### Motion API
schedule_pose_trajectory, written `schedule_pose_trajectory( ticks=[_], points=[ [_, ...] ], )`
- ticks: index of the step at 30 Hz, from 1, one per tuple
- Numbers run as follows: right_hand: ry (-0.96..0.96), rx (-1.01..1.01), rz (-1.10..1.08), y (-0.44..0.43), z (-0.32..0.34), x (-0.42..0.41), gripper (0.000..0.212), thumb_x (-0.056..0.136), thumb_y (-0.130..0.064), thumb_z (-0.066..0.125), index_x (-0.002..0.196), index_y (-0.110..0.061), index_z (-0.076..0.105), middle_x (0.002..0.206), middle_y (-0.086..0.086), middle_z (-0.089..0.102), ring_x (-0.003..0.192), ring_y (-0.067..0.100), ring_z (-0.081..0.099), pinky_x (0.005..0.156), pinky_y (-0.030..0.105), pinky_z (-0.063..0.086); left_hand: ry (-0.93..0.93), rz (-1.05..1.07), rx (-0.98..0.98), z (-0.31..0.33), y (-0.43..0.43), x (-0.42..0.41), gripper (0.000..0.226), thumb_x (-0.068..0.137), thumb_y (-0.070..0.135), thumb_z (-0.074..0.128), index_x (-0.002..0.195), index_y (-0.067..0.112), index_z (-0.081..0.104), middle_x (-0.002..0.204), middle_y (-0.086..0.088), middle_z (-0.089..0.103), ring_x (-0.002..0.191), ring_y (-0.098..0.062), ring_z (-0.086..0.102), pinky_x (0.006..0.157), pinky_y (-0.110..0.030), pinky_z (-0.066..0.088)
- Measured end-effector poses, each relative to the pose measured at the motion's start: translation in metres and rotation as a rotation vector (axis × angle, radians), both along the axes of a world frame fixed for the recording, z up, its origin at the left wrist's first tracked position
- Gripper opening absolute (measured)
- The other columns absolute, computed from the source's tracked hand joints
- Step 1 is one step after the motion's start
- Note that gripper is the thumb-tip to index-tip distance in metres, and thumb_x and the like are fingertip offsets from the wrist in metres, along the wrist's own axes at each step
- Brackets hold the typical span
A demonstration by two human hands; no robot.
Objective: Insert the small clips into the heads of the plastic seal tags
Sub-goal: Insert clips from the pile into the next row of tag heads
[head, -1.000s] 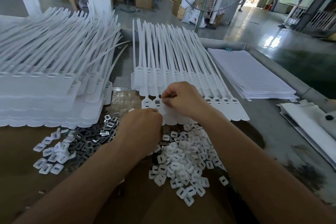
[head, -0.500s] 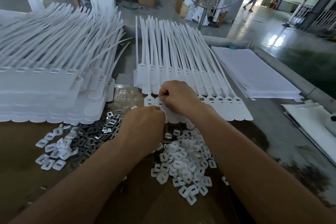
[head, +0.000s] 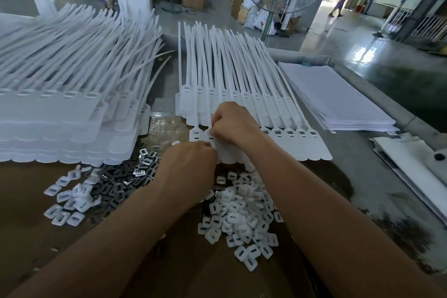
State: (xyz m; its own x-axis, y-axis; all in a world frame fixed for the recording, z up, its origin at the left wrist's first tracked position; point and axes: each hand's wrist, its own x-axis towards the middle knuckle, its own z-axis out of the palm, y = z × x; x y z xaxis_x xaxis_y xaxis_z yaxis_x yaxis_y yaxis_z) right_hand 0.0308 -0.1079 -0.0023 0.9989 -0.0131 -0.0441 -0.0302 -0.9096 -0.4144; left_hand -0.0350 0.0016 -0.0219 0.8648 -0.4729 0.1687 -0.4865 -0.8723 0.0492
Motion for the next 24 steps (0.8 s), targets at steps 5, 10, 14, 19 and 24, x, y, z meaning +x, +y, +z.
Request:
schedule_pose_trajectory(
  ticks=[5,10,14,19,24],
  points=[
    [0.023,0.032,-0.022,0.001,0.003,0.004,0.01,0.081,-0.009,0.061,0.091,-0.007,0.065,0.096,0.005,0.067,0.089,0.02,0.062,0.077,0.034,0.051,0.006,-0.001,0.008,0.001,0.001,0.0,0.026,0.087,0.012,0.045,0.106,0.017,0.062,0.107,0.002,0.062,0.091,-0.016,0.061,0.076,-0.025,0.048],
    [-0.049,0.032,0.03,-0.004,-0.004,-0.004,0.004,0.082,-0.009,0.06,0.078,-0.009,0.062,0.088,0.005,0.066,0.084,0.021,0.061,0.067,0.031,0.047,0.008,0.006,-0.002,0.002,0.0,0.0,0.026,0.088,0.013,0.044,0.108,0.016,0.061,0.108,0.001,0.062,0.092,-0.016,0.061,0.078,-0.026,0.049],
    [-0.053,0.203,0.1,-0.015,-0.002,-0.02,0.007,0.085,-0.014,0.061,0.083,-0.019,0.056,0.086,-0.01,0.053,0.086,0.008,0.049,0.07,0.02,0.036,0.0,0.011,-0.009,0.003,0.0,-0.001,0.027,0.087,0.012,0.042,0.107,0.015,0.06,0.108,0.0,0.062,0.092,-0.017,0.061,0.076,-0.027,0.049],
    [-0.012,0.22,0.205,-0.032,0.011,-0.049,0.007,0.082,-0.02,0.068,0.083,-0.025,0.063,0.08,-0.018,0.056,0.074,-0.005,0.052,0.061,0.008,0.039,-0.012,0.021,-0.041,0.002,0.0,-0.002,0.025,0.089,0.013,0.042,0.106,0.016,0.06,0.105,0.0,0.062,0.087,-0.017,0.061,0.071,-0.025,0.047],
    [0.11,0.178,0.284,-0.041,0.015,-0.073,0.009,0.078,-0.019,0.071,0.076,-0.027,0.067,0.074,-0.015,0.063,0.063,-0.01,0.055,0.057,0.003,0.044,-0.038,-0.005,-0.028,-0.001,0.0,0.0,0.021,0.088,0.014,0.043,0.099,0.017,0.061,0.1,0.003,0.062,0.085,-0.016,0.061,0.069,-0.023,0.041]
  ],
)
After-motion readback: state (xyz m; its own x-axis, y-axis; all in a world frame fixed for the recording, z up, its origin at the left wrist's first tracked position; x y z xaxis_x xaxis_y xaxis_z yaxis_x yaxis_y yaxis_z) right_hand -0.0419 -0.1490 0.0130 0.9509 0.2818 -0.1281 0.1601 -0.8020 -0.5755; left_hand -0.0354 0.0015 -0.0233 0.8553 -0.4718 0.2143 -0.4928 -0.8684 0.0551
